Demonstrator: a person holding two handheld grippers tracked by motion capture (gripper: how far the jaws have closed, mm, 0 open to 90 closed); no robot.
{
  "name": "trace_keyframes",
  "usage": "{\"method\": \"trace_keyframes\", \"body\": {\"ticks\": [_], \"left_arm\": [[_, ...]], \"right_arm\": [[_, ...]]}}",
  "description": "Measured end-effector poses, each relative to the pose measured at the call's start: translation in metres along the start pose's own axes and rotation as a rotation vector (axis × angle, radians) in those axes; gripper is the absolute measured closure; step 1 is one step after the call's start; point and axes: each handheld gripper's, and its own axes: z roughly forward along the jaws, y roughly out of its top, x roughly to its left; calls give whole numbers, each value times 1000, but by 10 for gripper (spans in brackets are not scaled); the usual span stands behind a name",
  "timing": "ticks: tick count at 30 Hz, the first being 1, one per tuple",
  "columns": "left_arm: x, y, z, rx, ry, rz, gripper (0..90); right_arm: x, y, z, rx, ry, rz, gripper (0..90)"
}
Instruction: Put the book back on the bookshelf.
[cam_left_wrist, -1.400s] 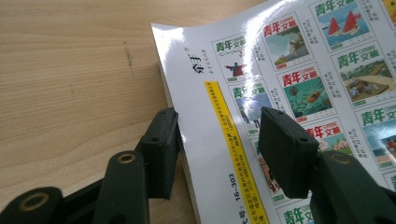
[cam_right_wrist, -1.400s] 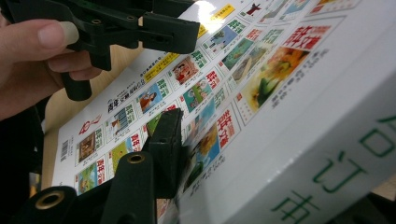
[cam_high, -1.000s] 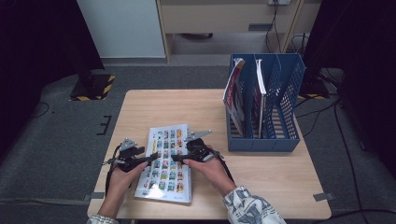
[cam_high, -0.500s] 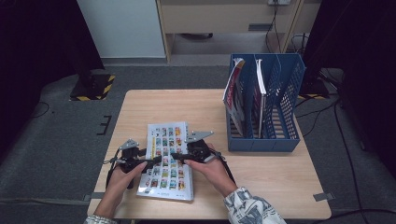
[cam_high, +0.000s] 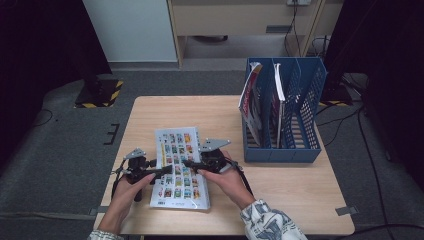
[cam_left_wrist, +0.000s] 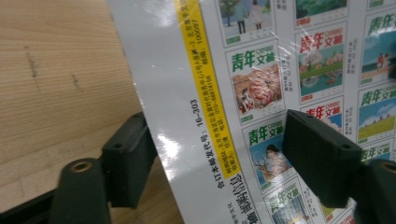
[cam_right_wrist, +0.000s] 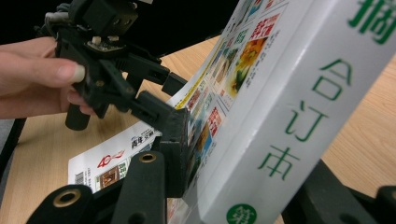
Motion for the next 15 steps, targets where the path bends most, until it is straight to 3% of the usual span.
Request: {"method": "trace_keyframes", "body": {"ticks": [5,10,15], "left_arm": [[-2,6,-8,-23,18,-6,413],[-7,10,-16,-70,65,20,579],[-11,12,-16,-71,95,43,650]], "right_arm": [[1,3,-4,-22,-1,-22,646],[-1,9,-8,-43,-16,-36,655],[-3,8,-9,-41,-24,-29,654]]}}
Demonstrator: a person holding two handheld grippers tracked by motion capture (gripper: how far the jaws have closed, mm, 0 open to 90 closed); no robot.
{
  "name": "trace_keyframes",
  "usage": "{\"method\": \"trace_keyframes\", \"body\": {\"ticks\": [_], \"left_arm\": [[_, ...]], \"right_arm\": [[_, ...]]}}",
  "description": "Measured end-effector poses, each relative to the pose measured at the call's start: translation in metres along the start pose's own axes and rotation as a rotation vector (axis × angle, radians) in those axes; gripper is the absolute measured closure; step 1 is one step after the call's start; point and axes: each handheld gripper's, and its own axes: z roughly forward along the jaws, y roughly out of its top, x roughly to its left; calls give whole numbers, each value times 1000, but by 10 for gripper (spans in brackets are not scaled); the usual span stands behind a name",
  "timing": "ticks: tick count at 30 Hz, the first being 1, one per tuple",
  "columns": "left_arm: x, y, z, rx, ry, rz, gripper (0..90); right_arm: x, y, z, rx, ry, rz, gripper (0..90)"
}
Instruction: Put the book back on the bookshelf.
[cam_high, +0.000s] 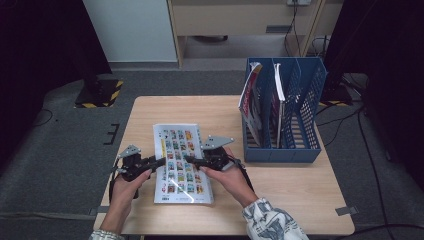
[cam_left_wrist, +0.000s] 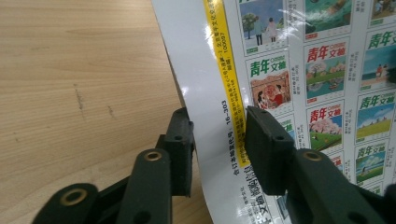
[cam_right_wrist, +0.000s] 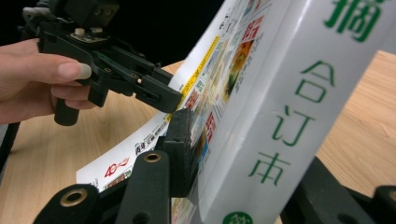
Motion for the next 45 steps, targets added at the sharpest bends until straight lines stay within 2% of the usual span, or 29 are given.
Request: {"method": "trace_keyframes", "body": {"ticks": [3,8,11,18,20,22,27,29,33,35,36,38,41,45], "left_arm": [[-1,2,-2,-7,6,13,697],[-3,4,-4,-7,6,30,710],[-4,4,-5,-12,11,27,712],[-11,7,-5,-22,8,54,723],[-12,7,-4,-23,-1,54,726],[-15,8,-4,-20,3,64,728],[-17,10,-5,-24,11,66,729],[-19,13,-5,-28,22,82,730],[-22,21,-6,-50,44,101,731],[-25,25,-6,-71,59,111,732],[-25,27,-7,-83,67,117,732],[-26,32,-7,-113,81,130,732],[-29,37,-10,-152,101,156,735],[-30,34,-13,-166,95,165,736]], "right_arm": [[-3,0,-1,-2,-1,8,654],[-3,1,-2,-3,2,1,652],[-3,2,-3,-3,1,15,649],[-5,4,-4,-20,13,87,599],[-6,3,-4,-17,11,89,595],[-6,3,-3,-10,5,91,611],[-10,2,-4,-33,-2,142,680],[-10,3,-4,-44,-10,130,686],[-9,9,-7,-66,-34,73,692],[-9,13,-9,-94,-41,35,694],[-9,13,-9,-94,-41,35,694],[-9,15,-11,-130,-37,12,699],[-5,19,-12,-160,-68,-41,700],[-5,18,-13,-168,-64,-45,700]]}}
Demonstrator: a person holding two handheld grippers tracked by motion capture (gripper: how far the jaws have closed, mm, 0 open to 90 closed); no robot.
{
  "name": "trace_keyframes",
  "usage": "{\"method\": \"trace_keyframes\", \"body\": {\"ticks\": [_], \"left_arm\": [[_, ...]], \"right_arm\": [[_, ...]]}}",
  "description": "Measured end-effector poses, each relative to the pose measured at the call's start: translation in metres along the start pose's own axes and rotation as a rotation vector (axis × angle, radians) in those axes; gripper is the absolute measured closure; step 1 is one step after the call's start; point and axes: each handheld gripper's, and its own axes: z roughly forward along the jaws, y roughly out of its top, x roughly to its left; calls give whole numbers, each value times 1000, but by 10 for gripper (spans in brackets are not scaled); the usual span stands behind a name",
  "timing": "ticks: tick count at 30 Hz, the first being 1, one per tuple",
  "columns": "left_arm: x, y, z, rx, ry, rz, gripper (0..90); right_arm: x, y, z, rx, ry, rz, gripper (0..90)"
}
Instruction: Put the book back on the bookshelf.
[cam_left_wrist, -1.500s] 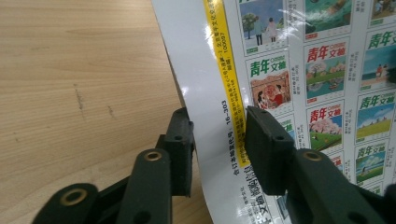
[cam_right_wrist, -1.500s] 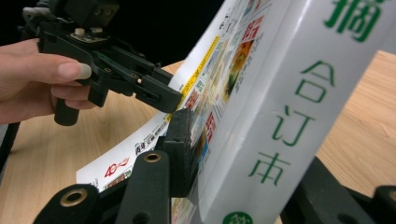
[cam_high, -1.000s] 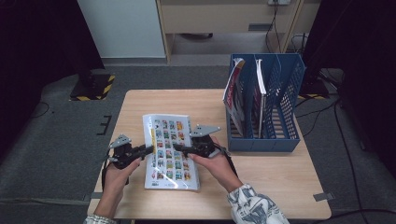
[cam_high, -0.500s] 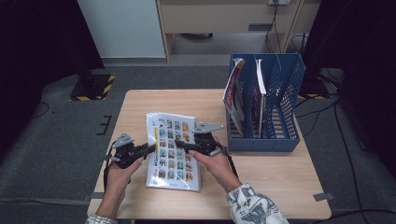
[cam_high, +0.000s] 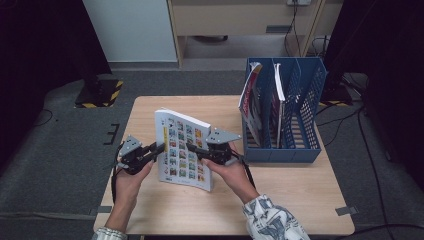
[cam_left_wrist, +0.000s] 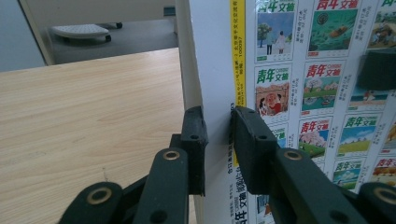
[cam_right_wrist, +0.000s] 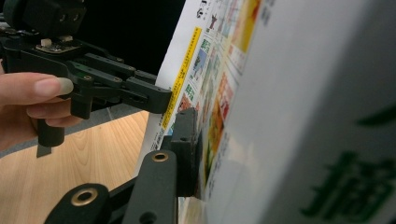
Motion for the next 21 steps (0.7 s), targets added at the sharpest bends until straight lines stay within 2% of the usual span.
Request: {"method": "trace_keyframes", "body": {"ticks": [6,8,12,15,16,20,21], "left_arm": [[-3,-2,-4,-3,-5,9,736],[-4,-3,-4,0,-10,10,737],[-4,-6,-4,10,-12,6,737],[-4,-6,-3,18,-15,6,738],[-4,-6,-3,26,-13,2,739],[-1,-4,3,25,-9,-5,739],[0,-3,4,23,-8,-6,740]], "right_arm": [[2,-3,-3,-2,-6,3,664],[3,-5,-3,-5,-3,21,636],[4,-11,-3,-1,26,43,609],[5,-13,0,10,10,22,665],[5,-13,0,11,13,36,684],[2,-11,3,23,-3,53,691],[-1,-9,4,24,-9,40,693]]}}
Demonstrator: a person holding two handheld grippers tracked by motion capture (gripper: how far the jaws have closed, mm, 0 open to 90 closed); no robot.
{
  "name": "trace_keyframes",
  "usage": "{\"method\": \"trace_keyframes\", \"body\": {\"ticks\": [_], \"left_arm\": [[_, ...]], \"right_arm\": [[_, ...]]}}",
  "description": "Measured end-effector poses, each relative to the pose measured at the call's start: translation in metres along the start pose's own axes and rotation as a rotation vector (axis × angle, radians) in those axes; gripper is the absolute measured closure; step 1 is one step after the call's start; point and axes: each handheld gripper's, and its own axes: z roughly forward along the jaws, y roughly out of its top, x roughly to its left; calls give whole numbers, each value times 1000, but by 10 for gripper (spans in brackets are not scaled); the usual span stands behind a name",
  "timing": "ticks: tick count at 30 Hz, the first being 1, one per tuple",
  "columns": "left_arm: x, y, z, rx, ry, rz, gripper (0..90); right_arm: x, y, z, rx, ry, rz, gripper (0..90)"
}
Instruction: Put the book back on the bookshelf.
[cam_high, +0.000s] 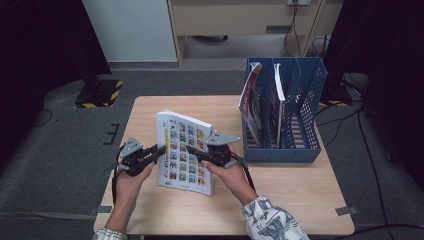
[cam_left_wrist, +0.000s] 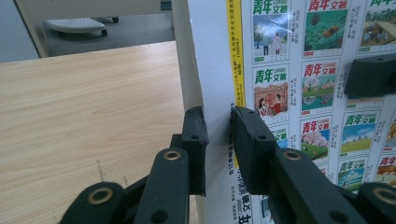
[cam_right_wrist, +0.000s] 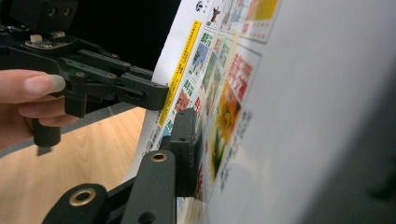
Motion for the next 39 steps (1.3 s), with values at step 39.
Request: {"method": "trace_keyframes", "body": {"ticks": [39], "left_arm": [[4,10,-7,-86,26,46,741]], "right_arm": [[-5,13,1,-60,-7,-36,629]]}}
